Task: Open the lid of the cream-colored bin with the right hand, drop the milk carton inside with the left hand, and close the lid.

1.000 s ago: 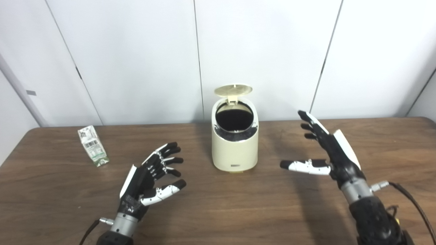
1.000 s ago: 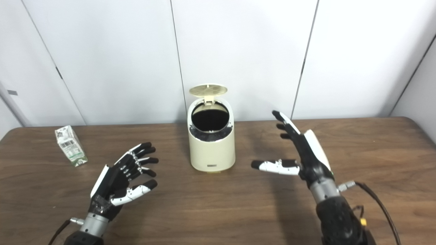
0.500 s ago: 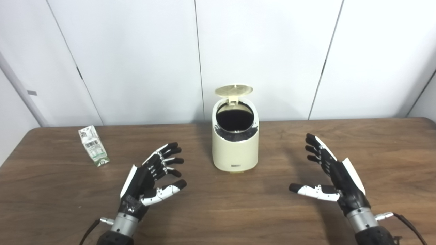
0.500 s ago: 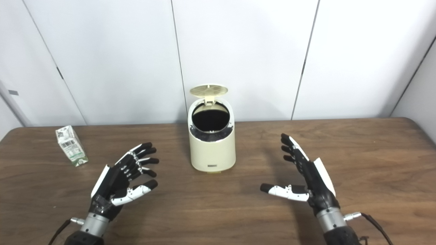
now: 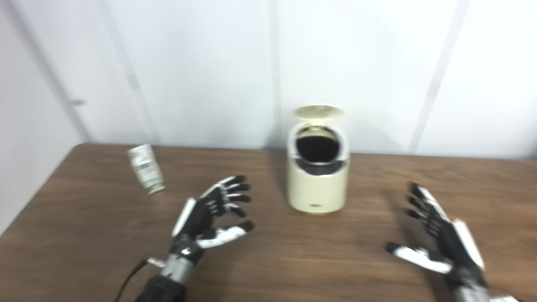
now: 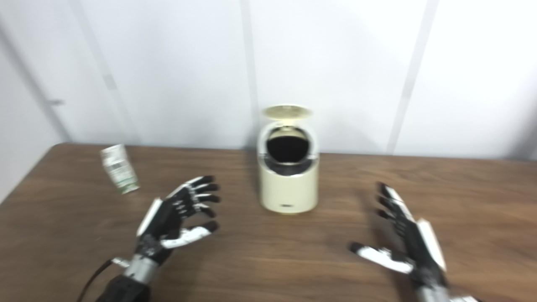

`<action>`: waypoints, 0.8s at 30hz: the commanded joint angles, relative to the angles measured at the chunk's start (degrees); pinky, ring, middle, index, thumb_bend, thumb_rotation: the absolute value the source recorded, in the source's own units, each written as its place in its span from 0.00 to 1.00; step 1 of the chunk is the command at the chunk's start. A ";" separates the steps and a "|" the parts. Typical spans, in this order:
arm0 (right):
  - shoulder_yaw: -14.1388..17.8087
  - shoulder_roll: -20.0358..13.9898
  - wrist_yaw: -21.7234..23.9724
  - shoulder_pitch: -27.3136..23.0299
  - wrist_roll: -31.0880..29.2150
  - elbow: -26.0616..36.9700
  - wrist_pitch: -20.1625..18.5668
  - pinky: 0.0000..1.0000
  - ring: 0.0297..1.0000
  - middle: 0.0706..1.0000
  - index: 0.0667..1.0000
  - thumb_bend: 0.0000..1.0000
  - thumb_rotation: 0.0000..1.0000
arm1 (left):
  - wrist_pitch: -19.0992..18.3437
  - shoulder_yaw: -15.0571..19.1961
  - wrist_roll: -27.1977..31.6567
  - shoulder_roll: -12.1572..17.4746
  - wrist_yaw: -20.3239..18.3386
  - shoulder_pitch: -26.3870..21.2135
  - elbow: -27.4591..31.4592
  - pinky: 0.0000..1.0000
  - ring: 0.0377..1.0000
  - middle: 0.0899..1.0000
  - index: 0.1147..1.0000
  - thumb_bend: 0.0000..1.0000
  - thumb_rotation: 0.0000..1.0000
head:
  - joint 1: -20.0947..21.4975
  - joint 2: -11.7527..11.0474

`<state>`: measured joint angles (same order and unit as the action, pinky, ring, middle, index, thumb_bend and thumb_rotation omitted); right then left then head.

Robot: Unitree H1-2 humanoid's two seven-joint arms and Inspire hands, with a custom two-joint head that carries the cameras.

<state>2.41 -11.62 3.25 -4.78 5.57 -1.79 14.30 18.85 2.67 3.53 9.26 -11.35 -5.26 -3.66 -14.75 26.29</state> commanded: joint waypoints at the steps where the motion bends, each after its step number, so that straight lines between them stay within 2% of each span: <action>1: 0.58 -0.65 0.52 -0.36 -2.63 0.06 3.99 0.88 0.94 0.97 0.97 0.80 0.26 | 3.06 1.15 -2.10 0.62 2.23 -0.84 3.08 0.56 0.67 0.74 0.79 0.75 0.14 | -1.19 -0.63; 6: 0.36 -0.14 1.28 0.24 -4.91 2.26 2.25 0.82 0.90 0.95 0.93 0.84 0.30 | 3.27 3.94 -4.01 2.27 4.64 -1.06 7.76 0.56 0.66 0.72 0.76 0.75 0.12 | -4.09 -2.21; 7: 0.32 -0.01 0.61 0.39 -3.18 2.99 1.48 0.82 0.89 0.95 0.93 0.84 0.29 | 3.16 4.56 -3.99 3.21 4.65 -1.47 8.55 0.56 0.66 0.72 0.76 0.74 0.12 | -4.63 -2.58; 9: 0.22 0.06 -0.50 0.60 0.30 4.09 0.21 0.74 0.85 0.91 0.90 0.87 0.38 | 2.54 6.01 -3.92 5.42 4.69 -2.55 9.90 0.55 0.66 0.72 0.76 0.75 0.13 | -5.27 -3.12; 13: 0.40 0.11 -0.84 0.44 1.86 3.98 -0.31 0.69 0.83 0.88 0.88 0.90 0.44 | 0.90 9.33 -4.26 9.02 5.92 -4.94 11.46 0.58 0.68 0.73 0.76 0.75 0.12 | -6.08 -3.90; 20: 0.63 -0.23 -0.64 -0.06 1.28 3.20 -0.25 0.61 0.80 0.86 0.86 0.95 0.48 | -3.24 14.04 -1.89 16.35 5.78 -10.22 10.43 0.63 0.74 0.77 0.78 0.81 0.09 | -7.29 -4.50; 24: 0.55 -0.38 -0.79 -0.19 1.92 3.21 -0.48 0.57 0.78 0.84 0.84 0.97 0.50 | -4.84 15.23 -3.24 18.63 6.55 -12.66 7.60 0.62 0.73 0.78 0.79 0.84 0.10 | -7.61 -4.66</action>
<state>2.50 -11.45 3.13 -3.23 7.44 -0.03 13.17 13.92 17.38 0.55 26.53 -6.02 -16.01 4.29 -22.32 21.71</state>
